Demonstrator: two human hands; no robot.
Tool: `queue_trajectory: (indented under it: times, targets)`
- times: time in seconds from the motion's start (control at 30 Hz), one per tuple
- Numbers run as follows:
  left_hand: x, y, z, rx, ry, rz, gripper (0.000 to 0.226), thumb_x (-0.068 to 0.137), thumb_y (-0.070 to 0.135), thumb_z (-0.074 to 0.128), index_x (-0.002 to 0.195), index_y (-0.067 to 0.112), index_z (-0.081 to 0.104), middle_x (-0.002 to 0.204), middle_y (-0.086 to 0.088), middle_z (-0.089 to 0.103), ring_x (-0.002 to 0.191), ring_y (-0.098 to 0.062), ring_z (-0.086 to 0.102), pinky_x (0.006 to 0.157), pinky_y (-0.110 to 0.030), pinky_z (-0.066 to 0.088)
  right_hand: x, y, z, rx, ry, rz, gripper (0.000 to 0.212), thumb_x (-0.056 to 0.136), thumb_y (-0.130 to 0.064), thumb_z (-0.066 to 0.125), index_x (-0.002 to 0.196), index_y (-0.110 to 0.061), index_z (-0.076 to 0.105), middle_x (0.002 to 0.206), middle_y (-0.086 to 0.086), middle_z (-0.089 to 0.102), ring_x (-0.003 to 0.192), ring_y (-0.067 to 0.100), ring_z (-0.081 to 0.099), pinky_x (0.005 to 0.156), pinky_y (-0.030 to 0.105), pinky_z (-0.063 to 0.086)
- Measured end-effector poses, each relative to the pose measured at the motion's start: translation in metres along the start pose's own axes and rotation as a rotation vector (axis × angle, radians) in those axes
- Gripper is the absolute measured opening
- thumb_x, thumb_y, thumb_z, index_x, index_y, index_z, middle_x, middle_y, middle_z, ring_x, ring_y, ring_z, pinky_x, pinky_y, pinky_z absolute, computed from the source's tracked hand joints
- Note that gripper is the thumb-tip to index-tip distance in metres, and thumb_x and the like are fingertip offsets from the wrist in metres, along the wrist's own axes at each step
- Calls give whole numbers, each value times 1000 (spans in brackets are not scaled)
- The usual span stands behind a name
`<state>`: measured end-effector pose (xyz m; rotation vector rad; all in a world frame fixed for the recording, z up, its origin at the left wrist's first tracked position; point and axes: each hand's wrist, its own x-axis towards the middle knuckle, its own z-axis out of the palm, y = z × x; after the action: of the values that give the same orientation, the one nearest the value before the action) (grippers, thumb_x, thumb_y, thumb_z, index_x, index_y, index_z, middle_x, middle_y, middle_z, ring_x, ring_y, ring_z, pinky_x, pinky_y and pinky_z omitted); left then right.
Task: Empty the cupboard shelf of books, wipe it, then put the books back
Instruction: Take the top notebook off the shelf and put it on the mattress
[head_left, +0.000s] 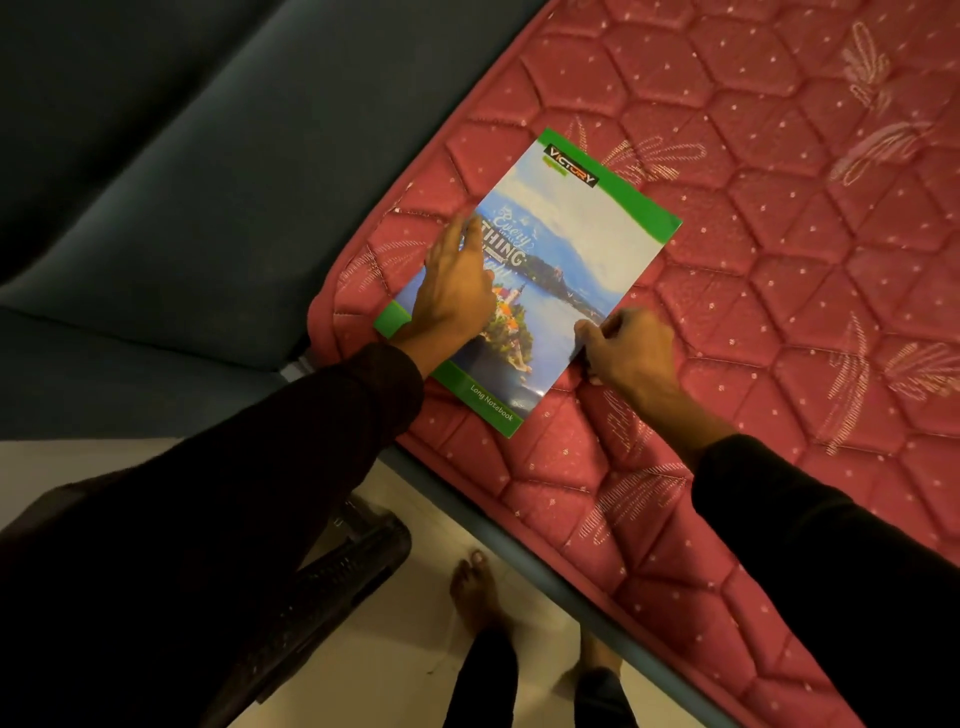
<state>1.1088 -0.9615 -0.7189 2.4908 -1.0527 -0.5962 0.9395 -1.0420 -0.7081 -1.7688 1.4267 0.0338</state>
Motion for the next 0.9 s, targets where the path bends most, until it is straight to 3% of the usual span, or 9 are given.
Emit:
queue_trajectory:
  times: [0.1, 0.27, 0.4, 0.5, 0.57, 0.63, 0.7, 0.9]
  targets:
    - [-15, 3, -1, 20, -4, -28, 65, 93, 7, 49, 152, 4, 21, 160, -19, 14, 147, -35, 15, 120, -39, 17, -10, 3, -4, -110, 5, -87, 23, 89, -29, 60, 77, -9, 63, 74, 7, 67, 80, 26, 63, 69, 31, 47]
    - [-47, 12, -8, 107, -46, 15, 65, 95, 14, 49, 152, 1, 20, 160, -21, 13, 149, -33, 10, 119, -38, 5, -30, 4, -10, -281, -21, -343, 23, 94, -31, 51, 96, -10, 61, 95, 13, 67, 89, 34, 61, 76, 38, 48]
    - [-77, 22, -14, 148, -72, 50, 60, 101, 20, 43, 152, 0, 18, 161, -19, 10, 150, -31, 7, 119, -40, 4, -49, -8, -22, -441, -66, -579, 42, 101, -32, 43, 128, 0, 52, 128, 22, 57, 116, 39, 53, 97, 42, 43]
    - [-98, 30, -25, 182, -76, 55, 56, 104, 21, 33, 152, -2, 15, 161, -21, 9, 150, -33, 6, 119, -41, 4, -62, -22, -32, -593, -122, -612, 65, 101, -47, 26, 148, -3, 32, 154, 17, 34, 142, 32, 32, 115, 47, 25]
    - [-111, 37, -34, 168, -41, 60, 59, 103, 28, 23, 150, -7, 19, 158, -27, 13, 149, -38, 11, 119, -46, 9, -71, -31, -39, -647, -134, -606, 72, 100, -53, 16, 154, -6, 18, 161, 12, 17, 149, 26, 15, 119, 49, 14]
    - [-127, 45, -42, 135, 65, 43, 69, 96, 35, 14, 145, -12, 29, 153, -32, 24, 145, -43, 22, 116, -52, 21, -81, -42, -46, -662, -144, -610, 69, 102, -51, 20, 156, -9, 6, 164, 8, 5, 151, 23, 3, 121, 50, 6]
    - [-141, 51, -50, 129, 104, -2, 73, 94, 36, 11, 145, -12, 28, 153, -32, 24, 144, -44, 23, 116, -51, 21, -93, -52, -51, -653, -146, -622, 70, 102, -52, 21, 155, -10, 0, 164, 7, -2, 151, 22, -3, 121, 51, 2]
    - [-188, 57, -70, 74, 180, -112, 61, 94, 23, 25, 140, -16, 34, 144, -37, 37, 135, -49, 38, 109, -55, 37, -126, -66, -59, -717, -103, -712, 71, 101, -52, 15, 155, -10, -2, 164, 7, -6, 151, 23, -7, 120, 53, 2]
